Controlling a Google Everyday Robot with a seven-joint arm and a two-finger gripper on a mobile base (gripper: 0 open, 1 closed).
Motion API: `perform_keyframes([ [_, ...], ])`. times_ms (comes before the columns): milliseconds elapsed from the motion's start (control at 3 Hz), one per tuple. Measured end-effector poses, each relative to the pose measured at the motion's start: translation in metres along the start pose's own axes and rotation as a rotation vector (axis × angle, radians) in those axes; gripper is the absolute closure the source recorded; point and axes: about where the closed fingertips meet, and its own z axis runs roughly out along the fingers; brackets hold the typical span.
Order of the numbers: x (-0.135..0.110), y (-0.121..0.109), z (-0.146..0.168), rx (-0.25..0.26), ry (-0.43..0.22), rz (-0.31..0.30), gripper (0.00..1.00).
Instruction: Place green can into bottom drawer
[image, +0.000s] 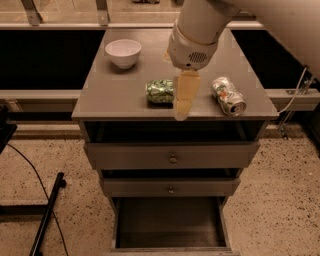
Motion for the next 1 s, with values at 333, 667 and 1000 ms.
perform_keyframes([
  [333, -0.0085, -0.0102, 0.0231, -0.018, -0.128, -0.046, 0.00],
  [667, -0.0144, -0.0056, 0.0228, -0.033, -0.163, -0.047, 0.00],
  [1000, -0.0144, -0.0056, 0.0228, -0.033, -0.163, -0.047, 0.00],
])
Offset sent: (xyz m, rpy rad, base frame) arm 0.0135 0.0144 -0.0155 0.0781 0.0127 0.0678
